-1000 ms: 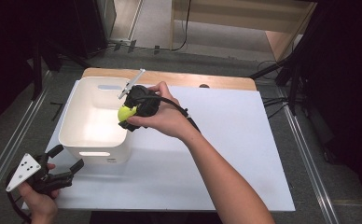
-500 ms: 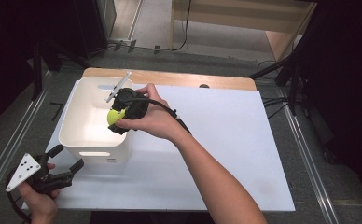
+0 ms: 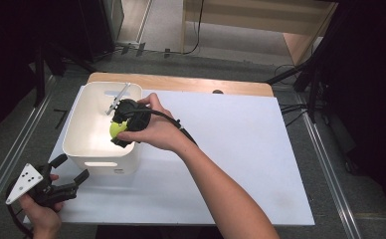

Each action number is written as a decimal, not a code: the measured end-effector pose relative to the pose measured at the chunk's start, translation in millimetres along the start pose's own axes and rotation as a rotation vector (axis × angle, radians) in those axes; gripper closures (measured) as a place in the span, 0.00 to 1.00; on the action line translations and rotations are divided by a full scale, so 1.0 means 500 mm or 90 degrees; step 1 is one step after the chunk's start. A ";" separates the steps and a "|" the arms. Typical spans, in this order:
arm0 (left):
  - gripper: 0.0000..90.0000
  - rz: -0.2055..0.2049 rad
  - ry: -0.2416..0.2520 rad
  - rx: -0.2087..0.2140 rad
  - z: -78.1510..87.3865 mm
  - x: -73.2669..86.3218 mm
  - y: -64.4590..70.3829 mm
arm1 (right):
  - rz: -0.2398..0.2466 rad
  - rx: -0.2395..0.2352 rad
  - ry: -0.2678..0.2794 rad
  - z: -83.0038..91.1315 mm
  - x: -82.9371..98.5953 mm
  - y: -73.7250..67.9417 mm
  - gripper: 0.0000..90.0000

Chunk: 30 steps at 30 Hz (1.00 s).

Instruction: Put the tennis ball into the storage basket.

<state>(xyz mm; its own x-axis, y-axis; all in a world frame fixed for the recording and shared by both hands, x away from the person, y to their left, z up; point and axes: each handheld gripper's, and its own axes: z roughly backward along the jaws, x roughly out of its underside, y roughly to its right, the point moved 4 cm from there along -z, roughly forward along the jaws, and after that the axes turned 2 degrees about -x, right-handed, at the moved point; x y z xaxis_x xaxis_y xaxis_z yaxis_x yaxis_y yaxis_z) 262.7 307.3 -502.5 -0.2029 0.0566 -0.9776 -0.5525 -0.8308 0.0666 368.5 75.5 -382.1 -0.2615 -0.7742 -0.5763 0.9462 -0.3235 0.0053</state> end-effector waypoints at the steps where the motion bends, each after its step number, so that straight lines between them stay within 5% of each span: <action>1: 0.08 0.000 0.000 0.000 0.000 0.000 0.000 | 0.002 0.000 0.000 -0.002 0.000 0.000 0.26; 14: 0.08 0.000 0.001 0.000 0.000 0.000 -0.001 | -0.001 -0.006 -0.032 -0.031 0.014 -0.005 0.25; 17: 0.08 0.001 0.003 -0.001 0.001 0.000 0.000 | -0.005 -0.050 -0.054 -0.040 0.014 -0.009 0.26; 24: 0.08 0.005 0.004 -0.001 0.001 0.000 -0.001 | 0.019 -0.018 -0.082 -0.058 0.022 -0.020 0.25; 30: 0.08 0.000 0.003 0.000 0.000 0.000 0.000 | 0.006 -0.019 -0.042 -0.043 0.017 -0.017 0.12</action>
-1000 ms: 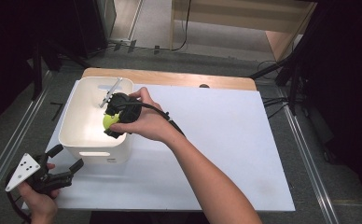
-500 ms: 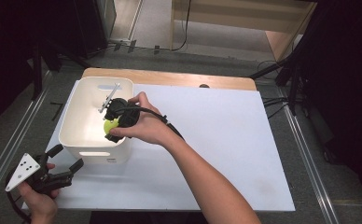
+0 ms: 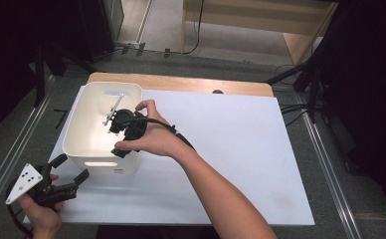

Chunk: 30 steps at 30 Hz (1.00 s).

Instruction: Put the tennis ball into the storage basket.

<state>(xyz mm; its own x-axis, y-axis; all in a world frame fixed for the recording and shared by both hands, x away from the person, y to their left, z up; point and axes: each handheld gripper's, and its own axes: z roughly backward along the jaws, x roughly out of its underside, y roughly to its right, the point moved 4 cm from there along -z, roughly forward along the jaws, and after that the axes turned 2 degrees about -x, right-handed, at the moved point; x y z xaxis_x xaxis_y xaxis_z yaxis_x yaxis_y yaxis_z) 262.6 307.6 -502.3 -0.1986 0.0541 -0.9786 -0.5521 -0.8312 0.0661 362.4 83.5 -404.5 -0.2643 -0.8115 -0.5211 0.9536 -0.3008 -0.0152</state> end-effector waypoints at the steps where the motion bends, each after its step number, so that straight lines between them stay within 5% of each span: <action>1: 0.08 0.002 0.001 0.000 0.001 0.000 0.000 | -0.003 -0.003 0.004 0.003 0.000 0.002 0.12; 14: 0.08 -0.001 -0.002 0.001 -0.001 0.000 0.000 | 0.002 0.010 0.075 0.065 0.006 0.001 0.10; 30: 0.08 -0.006 -0.006 0.001 0.000 0.001 0.001 | -0.039 0.048 0.129 0.117 0.087 0.015 0.10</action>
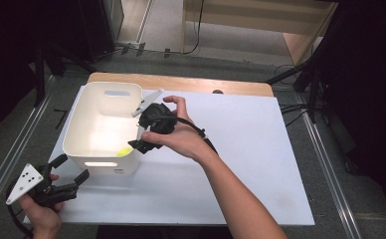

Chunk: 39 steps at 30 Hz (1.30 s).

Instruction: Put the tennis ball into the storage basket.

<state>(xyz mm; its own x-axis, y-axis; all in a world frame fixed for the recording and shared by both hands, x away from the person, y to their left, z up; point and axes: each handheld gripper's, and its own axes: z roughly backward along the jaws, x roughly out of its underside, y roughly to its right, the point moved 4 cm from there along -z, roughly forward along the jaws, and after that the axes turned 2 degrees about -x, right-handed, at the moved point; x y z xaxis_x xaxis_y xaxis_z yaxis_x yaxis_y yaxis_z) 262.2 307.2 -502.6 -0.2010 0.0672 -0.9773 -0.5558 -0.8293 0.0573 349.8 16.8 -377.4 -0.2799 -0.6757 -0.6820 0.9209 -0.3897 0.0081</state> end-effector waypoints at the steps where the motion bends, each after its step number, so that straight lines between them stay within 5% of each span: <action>1: 0.08 0.000 0.000 0.000 0.000 0.000 0.000 | -0.004 0.009 0.003 0.004 0.006 0.003 0.10; 39: 0.08 -0.005 -0.004 -0.002 -0.002 0.001 0.003 | -0.134 0.091 0.046 0.132 0.289 0.038 0.10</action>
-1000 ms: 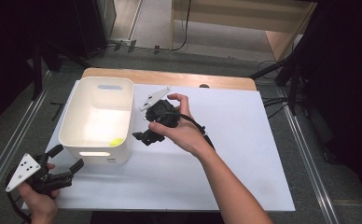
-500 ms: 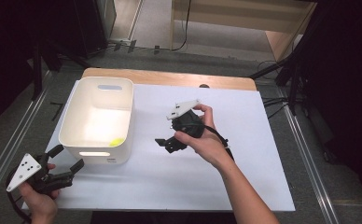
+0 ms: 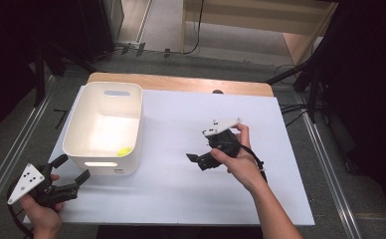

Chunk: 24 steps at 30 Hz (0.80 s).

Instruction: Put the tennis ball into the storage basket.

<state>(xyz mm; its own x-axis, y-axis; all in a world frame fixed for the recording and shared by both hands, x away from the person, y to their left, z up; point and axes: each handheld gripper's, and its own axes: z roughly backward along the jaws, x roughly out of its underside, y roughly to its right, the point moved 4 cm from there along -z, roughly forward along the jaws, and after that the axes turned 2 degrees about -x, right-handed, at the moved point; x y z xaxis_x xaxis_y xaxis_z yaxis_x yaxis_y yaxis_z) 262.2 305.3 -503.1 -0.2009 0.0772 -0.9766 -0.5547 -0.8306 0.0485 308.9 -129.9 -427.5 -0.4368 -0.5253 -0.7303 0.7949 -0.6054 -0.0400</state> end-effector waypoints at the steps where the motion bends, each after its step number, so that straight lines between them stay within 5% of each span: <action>1: 0.08 0.000 0.000 -0.001 0.000 0.000 0.000 | -0.003 0.001 -0.001 0.003 0.005 0.001 0.10; 24: 0.08 -0.005 -0.005 -0.004 -0.002 0.001 0.003 | -0.082 0.057 0.033 0.070 0.159 0.066 0.10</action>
<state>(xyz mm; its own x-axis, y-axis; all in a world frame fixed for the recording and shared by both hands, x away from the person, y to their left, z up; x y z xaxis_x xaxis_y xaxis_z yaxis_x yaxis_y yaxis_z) 262.3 303.7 -503.6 -0.2027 0.0879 -0.9753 -0.5518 -0.8330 0.0396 285.6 -212.5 -463.3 -0.5083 -0.4102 -0.7572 0.6923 -0.7176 -0.0760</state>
